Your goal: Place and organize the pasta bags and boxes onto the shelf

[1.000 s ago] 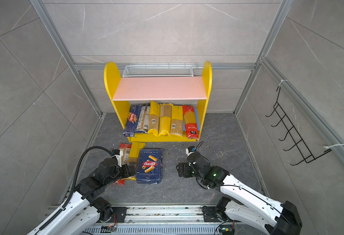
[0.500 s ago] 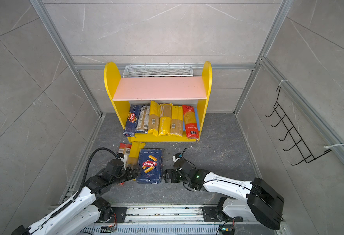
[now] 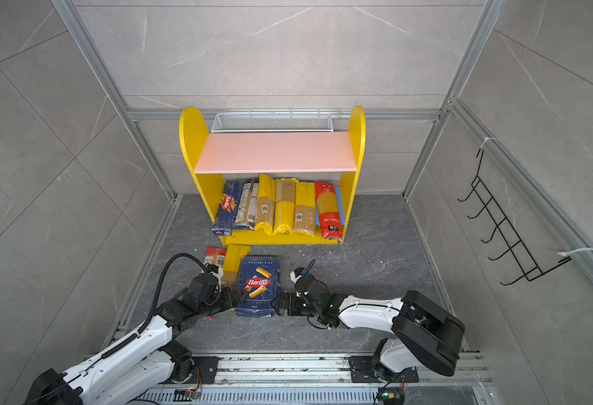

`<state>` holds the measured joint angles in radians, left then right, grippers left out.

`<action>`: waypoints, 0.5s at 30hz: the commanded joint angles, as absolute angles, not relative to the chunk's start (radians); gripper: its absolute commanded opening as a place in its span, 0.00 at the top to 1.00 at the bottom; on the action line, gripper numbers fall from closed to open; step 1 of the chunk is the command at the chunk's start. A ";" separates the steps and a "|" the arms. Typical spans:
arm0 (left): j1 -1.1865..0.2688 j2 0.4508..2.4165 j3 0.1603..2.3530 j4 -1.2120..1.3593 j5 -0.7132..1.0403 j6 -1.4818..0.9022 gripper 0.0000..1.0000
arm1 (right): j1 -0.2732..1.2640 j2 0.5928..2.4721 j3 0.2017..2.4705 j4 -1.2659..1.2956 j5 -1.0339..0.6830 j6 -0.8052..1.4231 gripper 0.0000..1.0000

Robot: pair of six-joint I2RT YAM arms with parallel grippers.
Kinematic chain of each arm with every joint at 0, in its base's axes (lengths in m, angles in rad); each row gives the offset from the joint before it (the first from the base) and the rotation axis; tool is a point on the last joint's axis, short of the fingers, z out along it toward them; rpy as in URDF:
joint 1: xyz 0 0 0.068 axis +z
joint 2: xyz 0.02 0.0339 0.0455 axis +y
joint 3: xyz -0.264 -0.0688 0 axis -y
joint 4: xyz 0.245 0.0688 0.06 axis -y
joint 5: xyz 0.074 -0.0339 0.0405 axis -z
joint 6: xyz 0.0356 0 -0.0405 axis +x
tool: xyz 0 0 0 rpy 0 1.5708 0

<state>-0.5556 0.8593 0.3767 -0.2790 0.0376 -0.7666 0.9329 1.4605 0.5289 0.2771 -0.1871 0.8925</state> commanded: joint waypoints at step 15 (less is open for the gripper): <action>-0.552 0.943 0.355 -0.180 0.090 -0.782 0.41 | 0.868 1.695 0.512 0.565 -0.367 0.974 0.00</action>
